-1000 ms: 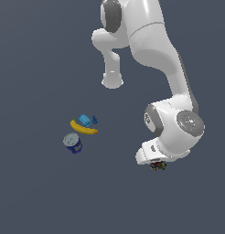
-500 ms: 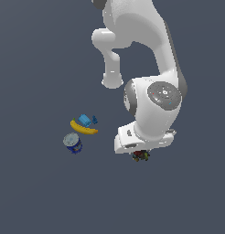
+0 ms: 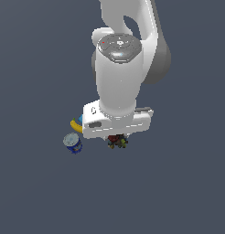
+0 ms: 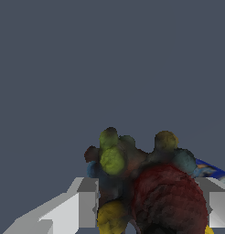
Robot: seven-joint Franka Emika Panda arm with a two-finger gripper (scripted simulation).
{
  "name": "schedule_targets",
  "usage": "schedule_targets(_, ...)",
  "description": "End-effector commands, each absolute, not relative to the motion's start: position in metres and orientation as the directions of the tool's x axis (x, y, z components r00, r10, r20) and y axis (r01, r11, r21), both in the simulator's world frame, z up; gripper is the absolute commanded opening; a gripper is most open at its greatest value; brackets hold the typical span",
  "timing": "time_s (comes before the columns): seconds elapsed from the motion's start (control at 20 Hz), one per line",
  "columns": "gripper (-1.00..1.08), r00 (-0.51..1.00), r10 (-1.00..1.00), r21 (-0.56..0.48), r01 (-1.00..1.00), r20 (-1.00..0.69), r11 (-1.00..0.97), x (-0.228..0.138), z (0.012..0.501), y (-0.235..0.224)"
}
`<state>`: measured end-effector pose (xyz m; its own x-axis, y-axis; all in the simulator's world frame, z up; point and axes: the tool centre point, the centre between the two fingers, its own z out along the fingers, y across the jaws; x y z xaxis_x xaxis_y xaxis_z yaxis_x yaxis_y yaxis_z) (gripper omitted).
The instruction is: Pick up a designated object from a clutter of objects.
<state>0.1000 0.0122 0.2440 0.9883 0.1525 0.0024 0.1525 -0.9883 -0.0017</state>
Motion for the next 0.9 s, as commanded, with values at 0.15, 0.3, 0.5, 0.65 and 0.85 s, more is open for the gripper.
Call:
schedule_targets(0.15,-1.0,0.988,0.153,-0.003,0.153,0.003,-0.988,0.092,0.292,-0.039)
schedule_targets(0.3,-1.0,0.988,0.153,-0.003,0.153,0.003,-0.988,0.089,0.317,-0.067)
schedule_targets(0.5,-1.0,0.988,0.154,-0.003,0.154,0.002,-0.988,0.085,0.35,-0.103)
schedule_targets(0.65,-1.0,0.988,0.154,-0.002,0.154,0.002,-0.988,0.083,0.373,-0.129)
schedule_targets(0.85,-1.0,0.988,0.154,-0.001,0.154,0.001,-0.988,0.08,0.401,-0.16)
